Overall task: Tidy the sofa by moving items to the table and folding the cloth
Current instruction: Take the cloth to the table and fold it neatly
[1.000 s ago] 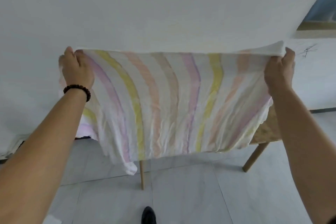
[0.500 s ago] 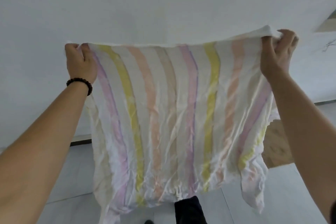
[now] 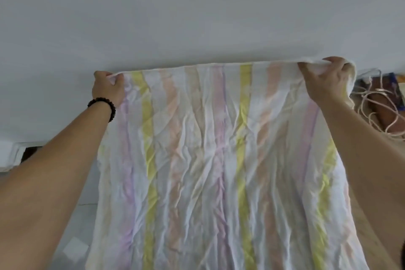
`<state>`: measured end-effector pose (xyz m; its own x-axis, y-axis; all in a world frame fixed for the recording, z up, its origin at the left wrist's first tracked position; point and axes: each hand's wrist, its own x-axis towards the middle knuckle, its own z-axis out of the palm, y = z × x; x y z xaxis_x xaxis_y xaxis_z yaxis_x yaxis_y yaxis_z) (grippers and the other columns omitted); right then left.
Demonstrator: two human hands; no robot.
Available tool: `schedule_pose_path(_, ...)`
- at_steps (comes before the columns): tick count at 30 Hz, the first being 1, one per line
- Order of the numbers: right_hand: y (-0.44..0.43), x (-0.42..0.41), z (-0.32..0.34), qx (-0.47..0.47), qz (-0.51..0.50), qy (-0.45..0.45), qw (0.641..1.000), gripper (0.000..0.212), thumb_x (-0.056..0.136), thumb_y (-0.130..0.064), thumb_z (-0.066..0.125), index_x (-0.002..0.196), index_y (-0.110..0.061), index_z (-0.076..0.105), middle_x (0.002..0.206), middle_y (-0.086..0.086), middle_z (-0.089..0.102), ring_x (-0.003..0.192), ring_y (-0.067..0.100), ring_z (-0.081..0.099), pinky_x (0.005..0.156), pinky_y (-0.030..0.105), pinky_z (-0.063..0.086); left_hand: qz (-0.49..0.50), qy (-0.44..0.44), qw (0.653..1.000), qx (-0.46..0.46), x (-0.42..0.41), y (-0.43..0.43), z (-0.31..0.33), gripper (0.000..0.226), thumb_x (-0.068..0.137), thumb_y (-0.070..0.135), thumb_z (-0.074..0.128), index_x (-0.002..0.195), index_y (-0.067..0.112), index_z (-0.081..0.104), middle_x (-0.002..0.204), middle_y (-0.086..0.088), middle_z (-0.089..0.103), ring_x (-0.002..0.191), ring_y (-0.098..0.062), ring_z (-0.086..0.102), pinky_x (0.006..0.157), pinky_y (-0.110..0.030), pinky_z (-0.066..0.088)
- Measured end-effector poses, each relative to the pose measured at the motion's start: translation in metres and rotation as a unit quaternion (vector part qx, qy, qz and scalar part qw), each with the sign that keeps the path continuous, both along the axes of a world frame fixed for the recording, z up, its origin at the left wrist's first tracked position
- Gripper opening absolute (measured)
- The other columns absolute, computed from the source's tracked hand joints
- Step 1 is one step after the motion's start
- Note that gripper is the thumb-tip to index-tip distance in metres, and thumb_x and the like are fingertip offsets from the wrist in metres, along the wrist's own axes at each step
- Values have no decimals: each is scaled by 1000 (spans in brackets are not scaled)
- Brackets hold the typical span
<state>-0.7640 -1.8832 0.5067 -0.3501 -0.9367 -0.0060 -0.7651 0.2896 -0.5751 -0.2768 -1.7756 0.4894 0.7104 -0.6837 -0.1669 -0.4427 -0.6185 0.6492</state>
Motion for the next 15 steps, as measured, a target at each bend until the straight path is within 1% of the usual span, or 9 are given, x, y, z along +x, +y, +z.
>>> schedule_pose_path(2, -15, 5, -36, 30, 4, -2, 1000, 83, 82, -68, 61, 141, -13, 40, 143, 17, 37, 138, 29, 30, 109, 33, 21, 16, 14, 999, 48, -4, -9, -35, 47, 97, 44, 47, 128, 8, 39, 123, -11, 53, 106, -28, 56, 89, -39, 49)
schedule_pose_path(3, -24, 6, -53, 44, 7, -2, 999, 84, 82, -66, 63, 141, -11, 39, 144, 18, 36, 138, 31, 29, 111, 34, 20, 25, 15, 998, 64, -5, -14, -50, 48, 97, 44, 47, 128, 8, 40, 124, -12, 53, 108, -29, 57, 90, -39, 50)
schedule_pose_path(7, -54, 6, -109, 77, 2, -3, 997, 85, 79, -61, 69, 137, -6, 39, 143, 19, 33, 138, 38, 28, 116, 41, 19, 31, -17, 996, 81, -5, -34, -90, 49, 95, 48, 47, 125, 11, 42, 123, -9, 56, 108, -29, 57, 82, -33, 44)
schedule_pose_path(9, -63, 6, -129, 77, -1, -2, 997, 86, 77, -58, 72, 136, -4, 38, 142, 19, 35, 137, 38, 30, 116, 40, 20, 51, 0, 997, 65, -4, -42, -99, 54, 90, 53, 53, 126, 14, 41, 117, -3, 55, 106, -26, 59, 79, -30, 45)
schedule_pose_path(11, -63, 10, -141, 83, 1, -19, 996, 91, 77, -50, 73, 141, -2, 30, 144, 19, 33, 139, 38, 29, 117, 38, 19, 75, 72, 994, 32, -6, -41, -102, 71, 82, 55, 60, 136, 18, 31, 119, 0, 48, 106, -22, 58, 86, -33, 52)
schedule_pose_path(12, -59, 12, -144, 88, 4, -24, 996, 96, 78, -45, 71, 147, 0, 22, 147, 20, 30, 141, 39, 26, 118, 39, 17, 77, 106, 991, 14, -8, -35, -103, 82, 81, 53, 63, 144, 23, 21, 127, -1, 46, 111, -20, 56, 92, -36, 52)
schedule_pose_path(13, -51, 16, -145, 89, 10, -24, 996, 101, 80, -40, 69, 152, 2, 12, 151, 22, 26, 142, 40, 23, 120, 40, 13, 72, 121, 990, -1, -12, -26, -103, 91, 81, 49, 64, 150, 28, 9, 136, -2, 44, 116, -19, 54, 98, -34, 49)
schedule_pose_path(14, -39, 20, -144, 84, 18, -18, 996, 104, 82, -37, 67, 154, 3, 3, 154, 24, 20, 144, 41, 20, 121, 41, 9, 61, 105, 993, -13, -19, -13, -102, 95, 82, 46, 65, 152, 32, 2, 139, -6, 45, 119, -17, 53, 100, -26, 44)
schedule_pose_path(15, -23, 24, -142, 76, 28, -10, 997, 104, 84, -35, 65, 155, 3, -2, 157, 25, 15, 146, 42, 15, 121, 42, 6, 43, 69, 996, -22, -28, 3, -102, 96, 84, 42, 65, 153, 31, -1, 138, -9, 49, 119, -16, 54, 97, -15, 39)
